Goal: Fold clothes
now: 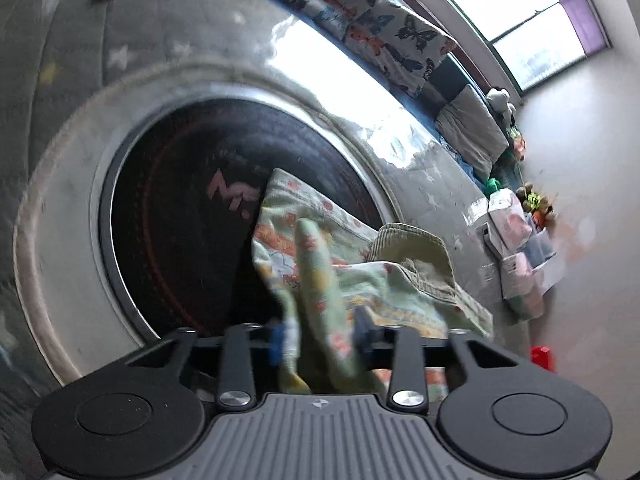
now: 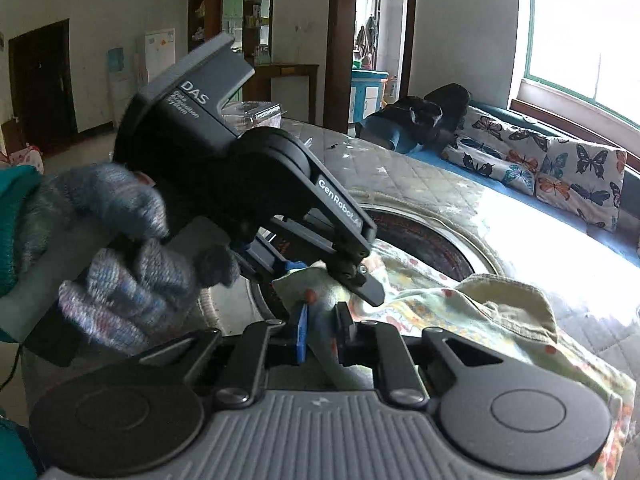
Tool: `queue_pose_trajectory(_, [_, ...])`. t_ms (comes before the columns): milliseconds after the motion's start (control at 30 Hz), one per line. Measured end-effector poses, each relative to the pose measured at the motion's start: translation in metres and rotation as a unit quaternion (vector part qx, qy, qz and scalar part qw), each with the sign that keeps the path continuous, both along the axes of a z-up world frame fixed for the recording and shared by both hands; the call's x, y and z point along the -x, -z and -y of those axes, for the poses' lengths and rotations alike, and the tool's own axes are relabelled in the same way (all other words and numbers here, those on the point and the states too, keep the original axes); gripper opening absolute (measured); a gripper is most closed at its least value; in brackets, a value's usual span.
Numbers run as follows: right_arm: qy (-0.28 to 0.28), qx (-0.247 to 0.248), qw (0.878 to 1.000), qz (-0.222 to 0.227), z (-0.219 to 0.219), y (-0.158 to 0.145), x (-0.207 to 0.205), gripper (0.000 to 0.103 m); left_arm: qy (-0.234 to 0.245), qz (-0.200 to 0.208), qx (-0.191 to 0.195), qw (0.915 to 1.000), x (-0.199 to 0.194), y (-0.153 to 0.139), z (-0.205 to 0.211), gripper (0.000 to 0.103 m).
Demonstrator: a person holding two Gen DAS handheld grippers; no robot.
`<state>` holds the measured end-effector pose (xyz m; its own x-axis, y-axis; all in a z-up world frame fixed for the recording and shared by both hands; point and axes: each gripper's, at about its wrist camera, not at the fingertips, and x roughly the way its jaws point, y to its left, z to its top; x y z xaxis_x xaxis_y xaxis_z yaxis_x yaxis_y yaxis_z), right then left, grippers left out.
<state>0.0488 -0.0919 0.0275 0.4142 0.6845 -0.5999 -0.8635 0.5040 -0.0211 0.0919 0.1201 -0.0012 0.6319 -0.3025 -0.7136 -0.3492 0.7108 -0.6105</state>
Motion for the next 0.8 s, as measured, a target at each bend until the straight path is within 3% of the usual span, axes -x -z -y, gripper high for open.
queue_pose_trajectory(100, [0.007,-0.014,1.0,-0.012,0.009,-0.002,0.0,0.016,-0.002,0.0,-0.005,1.0,0.001,0.002,0.0,0.012])
queue_pose_trajectory(200, [0.033,-0.03,0.999,-0.014,0.025,-0.009,-0.01,0.02,0.001,0.002,-0.016,0.9999,0.002,0.002,0.001,0.012])
queue_pose_trajectory(300, [0.082,-0.03,0.996,-0.015,0.045,-0.01,-0.027,0.032,0.007,0.006,-0.032,0.9994,0.002,0.001,0.005,0.012])
queue_pose_trajectory(400, [0.136,-0.025,0.99,-0.016,0.066,-0.008,-0.045,0.034,0.012,0.009,-0.042,0.999,0.003,0.001,0.007,0.012])
queue_pose_trajectory(667, [0.296,-0.009,0.955,-0.025,0.13,0.024,-0.105,0.04,0.02,0.012,-0.062,0.9978,0.003,-0.001,0.011,0.012])
queue_pose_trajectory(800, [0.344,-0.014,0.938,-0.033,0.15,0.035,-0.121,0.043,0.023,0.013,-0.07,0.9972,0.002,-0.001,0.014,0.012])
